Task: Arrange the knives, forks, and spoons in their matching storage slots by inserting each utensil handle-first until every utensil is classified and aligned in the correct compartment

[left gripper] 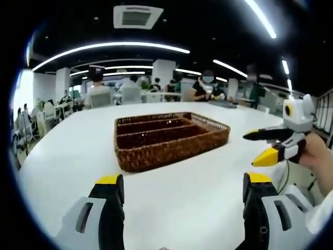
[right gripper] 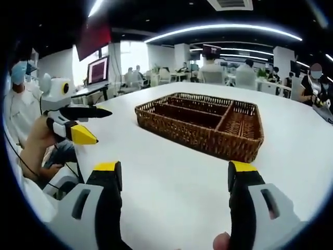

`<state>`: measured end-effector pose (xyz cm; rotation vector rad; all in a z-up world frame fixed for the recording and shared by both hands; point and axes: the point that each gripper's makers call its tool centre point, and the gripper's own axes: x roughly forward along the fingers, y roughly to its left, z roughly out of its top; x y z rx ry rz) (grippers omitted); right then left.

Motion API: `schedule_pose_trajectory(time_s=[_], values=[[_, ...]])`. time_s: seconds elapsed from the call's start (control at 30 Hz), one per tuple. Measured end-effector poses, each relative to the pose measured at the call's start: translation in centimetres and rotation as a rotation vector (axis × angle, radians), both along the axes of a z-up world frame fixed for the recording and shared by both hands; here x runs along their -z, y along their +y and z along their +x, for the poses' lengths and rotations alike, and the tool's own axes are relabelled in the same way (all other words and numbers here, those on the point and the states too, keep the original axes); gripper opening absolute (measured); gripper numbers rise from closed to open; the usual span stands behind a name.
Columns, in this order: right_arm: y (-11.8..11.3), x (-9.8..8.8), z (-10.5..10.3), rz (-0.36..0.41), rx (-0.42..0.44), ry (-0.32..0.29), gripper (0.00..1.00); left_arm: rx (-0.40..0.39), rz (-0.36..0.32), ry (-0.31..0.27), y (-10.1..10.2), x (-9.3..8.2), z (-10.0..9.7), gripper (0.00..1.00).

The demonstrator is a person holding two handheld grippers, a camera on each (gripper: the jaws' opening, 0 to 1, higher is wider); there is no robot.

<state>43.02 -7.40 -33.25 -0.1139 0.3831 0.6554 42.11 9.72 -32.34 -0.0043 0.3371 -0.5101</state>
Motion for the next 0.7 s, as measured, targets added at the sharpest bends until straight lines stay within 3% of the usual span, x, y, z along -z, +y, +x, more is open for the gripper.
schedule_pose_trajectory(time_s=[0.7], values=[[-0.03, 0.57, -0.05, 0.006, -0.001, 0.014, 0.87, 0.01, 0.005, 0.006, -0.44, 0.14, 0.21, 0.96]])
